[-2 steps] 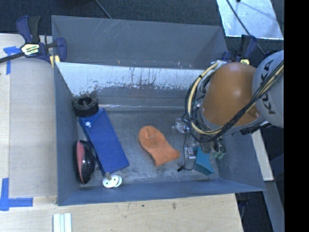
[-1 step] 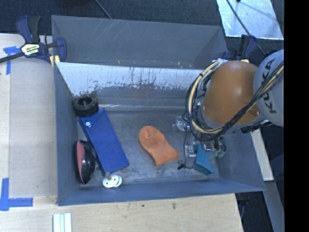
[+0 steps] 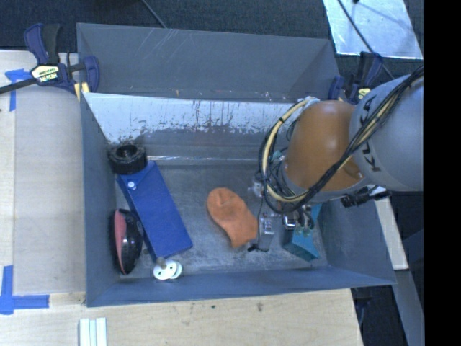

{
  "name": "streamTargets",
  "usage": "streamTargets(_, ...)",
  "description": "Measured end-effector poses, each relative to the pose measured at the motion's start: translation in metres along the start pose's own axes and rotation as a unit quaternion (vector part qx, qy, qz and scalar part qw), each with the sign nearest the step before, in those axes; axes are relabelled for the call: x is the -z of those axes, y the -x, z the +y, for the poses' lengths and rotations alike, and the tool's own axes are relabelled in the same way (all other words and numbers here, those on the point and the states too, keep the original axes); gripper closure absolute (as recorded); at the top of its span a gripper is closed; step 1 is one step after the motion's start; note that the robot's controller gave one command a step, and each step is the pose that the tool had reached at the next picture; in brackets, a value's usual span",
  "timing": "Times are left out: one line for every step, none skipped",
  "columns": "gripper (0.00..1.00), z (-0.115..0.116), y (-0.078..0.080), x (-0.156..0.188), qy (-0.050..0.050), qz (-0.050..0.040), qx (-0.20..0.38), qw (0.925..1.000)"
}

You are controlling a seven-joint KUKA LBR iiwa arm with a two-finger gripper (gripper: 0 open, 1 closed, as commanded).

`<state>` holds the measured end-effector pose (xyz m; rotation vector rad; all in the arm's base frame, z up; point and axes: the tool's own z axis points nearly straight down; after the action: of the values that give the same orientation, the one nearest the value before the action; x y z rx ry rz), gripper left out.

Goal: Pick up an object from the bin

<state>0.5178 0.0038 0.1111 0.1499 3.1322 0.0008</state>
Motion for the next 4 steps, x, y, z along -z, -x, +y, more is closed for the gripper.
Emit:
streamTargets(1.0, 0.02, -0.017, -0.023, 0.0, 0.0022, -0.002, 1.0)
streamTargets(1.0, 0.02, -0.017, -0.023, 0.0, 0.0022, -0.002, 1.0)
streamTargets(1.0, 0.021, -0.018, -0.017, -0.001, 0.0048, -0.001, 1.0)
streamTargets(1.0, 0.044, 0.043, 0.076, 0.0, 0.0011, 0.034, 0.9994)
